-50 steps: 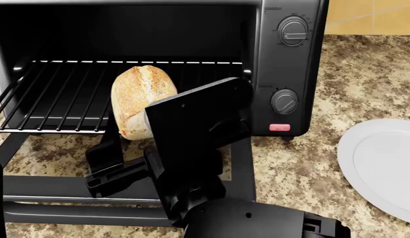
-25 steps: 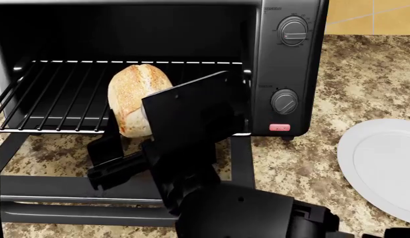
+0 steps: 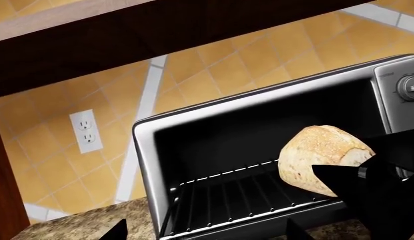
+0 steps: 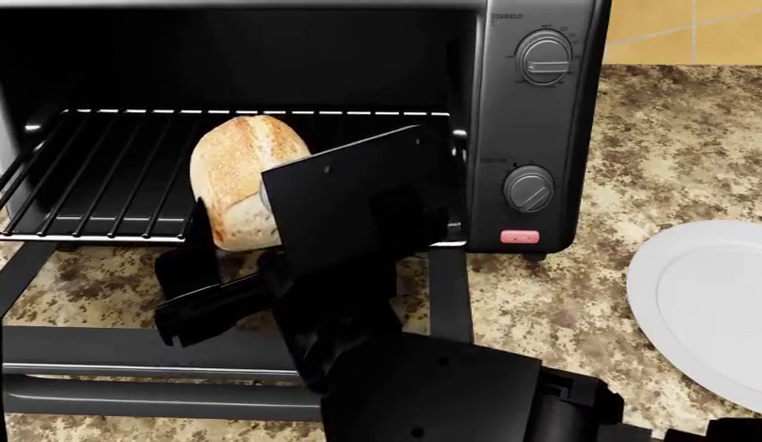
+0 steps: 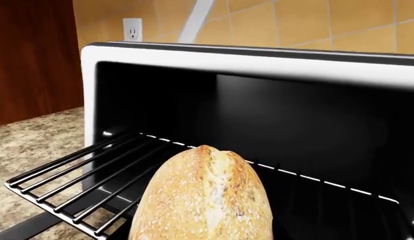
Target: Pick the bread from the rack and place it on the plate on the counter.
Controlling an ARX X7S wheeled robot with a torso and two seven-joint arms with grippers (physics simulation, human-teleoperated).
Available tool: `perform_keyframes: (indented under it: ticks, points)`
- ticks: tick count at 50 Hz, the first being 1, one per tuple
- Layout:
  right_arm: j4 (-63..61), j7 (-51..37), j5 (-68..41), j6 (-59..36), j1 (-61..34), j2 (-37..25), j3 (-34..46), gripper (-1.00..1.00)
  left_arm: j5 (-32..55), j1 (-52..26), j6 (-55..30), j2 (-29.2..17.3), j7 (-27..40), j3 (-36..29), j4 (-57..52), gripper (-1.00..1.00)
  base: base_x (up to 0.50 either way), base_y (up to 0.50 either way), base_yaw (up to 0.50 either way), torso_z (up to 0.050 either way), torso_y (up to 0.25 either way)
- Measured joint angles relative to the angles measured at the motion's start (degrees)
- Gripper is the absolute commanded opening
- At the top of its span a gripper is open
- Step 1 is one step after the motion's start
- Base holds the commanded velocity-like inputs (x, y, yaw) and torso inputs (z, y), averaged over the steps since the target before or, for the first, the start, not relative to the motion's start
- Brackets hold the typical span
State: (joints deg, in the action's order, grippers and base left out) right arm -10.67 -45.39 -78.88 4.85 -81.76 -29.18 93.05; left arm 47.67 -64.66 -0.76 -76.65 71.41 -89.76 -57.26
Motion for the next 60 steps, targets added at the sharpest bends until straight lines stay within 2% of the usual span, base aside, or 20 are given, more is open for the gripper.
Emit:
perform_keyframes:
  ticks: [10,20,30,43,51,60]
  points:
    - [-4.93,-3.49,1.29,-0.23,-1.06,-1.93,-0.13,-1.00,-0.61,0.58,0.80,-0.22,0.01,-0.37,0.34,1.00,0.00,0.00,0.00,0.000,0.000]
    - [-15.81,-10.99,3.97,-1.30,-3.15,-7.87,-0.51,-1.00,-0.95,0.96,0.99,0.04,0.19,-0.62,0.61,1.00,0.00,0.00,0.00,0.000,0.000]
    - [-26.36,-17.98,5.97,-2.77,-4.94,-17.33,-0.79,-1.00,-1.06,1.04,0.76,0.41,0.46,-0.72,0.58,1.00,0.00,0.00,0.00,0.000,0.000]
    - [-34.60,-22.90,7.58,-3.05,-5.28,-32.74,-0.86,-1.00,-0.93,0.92,0.29,0.98,0.70,-0.73,0.56,1.00,0.00,0.00,0.00,0.000,0.000]
    - [-34.63,-22.13,7.02,-2.06,-4.59,-41.92,-0.55,-1.00,-0.57,0.61,-0.36,1.42,0.86,-0.66,0.40,1.00,0.00,0.00,0.00,0.000,0.000]
    - [-30.34,-19.82,4.54,-1.02,-3.12,-47.01,0.26,-1.00,-0.06,0.21,-0.99,1.94,0.90,-0.56,0.36,1.00,0.00,0.00,0.00,0.000,0.000]
